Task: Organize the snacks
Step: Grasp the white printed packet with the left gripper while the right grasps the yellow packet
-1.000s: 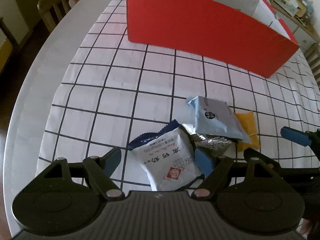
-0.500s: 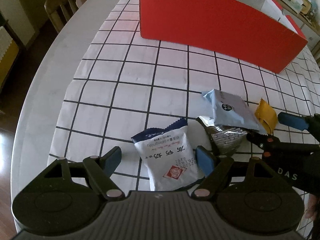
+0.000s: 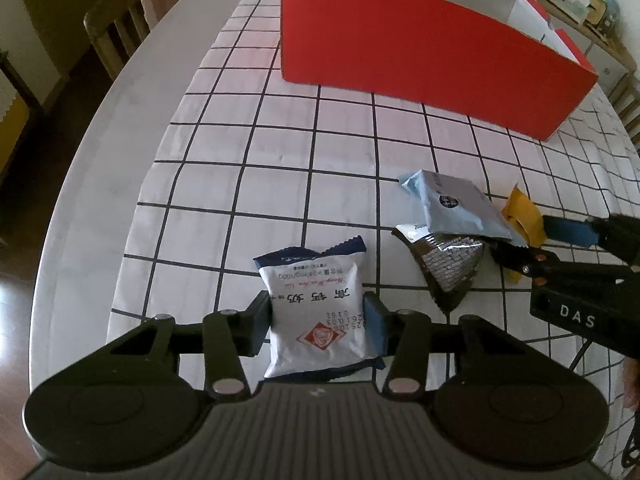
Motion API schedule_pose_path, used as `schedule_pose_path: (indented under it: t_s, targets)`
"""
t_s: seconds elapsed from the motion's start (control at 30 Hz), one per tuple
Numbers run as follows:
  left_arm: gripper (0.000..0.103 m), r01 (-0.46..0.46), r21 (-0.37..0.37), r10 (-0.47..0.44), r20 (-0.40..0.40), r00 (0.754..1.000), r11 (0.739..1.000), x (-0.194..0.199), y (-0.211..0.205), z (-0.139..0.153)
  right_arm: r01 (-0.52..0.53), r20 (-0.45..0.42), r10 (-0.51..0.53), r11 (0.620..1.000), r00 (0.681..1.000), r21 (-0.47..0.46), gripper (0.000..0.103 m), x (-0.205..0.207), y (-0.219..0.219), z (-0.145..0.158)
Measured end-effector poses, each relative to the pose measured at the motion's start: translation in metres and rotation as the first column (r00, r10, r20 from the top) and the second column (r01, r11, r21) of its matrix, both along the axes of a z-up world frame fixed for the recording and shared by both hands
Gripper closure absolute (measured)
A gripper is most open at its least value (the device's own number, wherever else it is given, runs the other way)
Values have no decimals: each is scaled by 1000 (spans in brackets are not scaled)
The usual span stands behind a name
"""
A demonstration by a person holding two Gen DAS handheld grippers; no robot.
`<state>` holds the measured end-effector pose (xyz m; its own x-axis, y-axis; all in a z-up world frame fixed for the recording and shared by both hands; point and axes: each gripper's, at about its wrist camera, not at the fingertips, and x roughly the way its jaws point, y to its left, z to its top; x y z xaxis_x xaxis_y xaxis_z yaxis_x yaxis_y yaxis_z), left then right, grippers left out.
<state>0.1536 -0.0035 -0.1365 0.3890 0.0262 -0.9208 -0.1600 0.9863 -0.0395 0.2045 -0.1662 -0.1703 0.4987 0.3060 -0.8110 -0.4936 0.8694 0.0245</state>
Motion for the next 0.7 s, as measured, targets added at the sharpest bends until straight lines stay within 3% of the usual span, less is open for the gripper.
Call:
schedule_pose_path:
  t_s: [0.4, 0.7]
  targets:
    - [56, -38, -44, 39, 12, 999, 998, -10, 17, 6, 87, 7, -87, 995, 996, 46, 52, -22, -18, 12]
    - [56, -38, -51, 43, 97, 994, 998, -13, 23, 47, 126, 58, -132, 987, 990, 100, 52, -40, -29, 51]
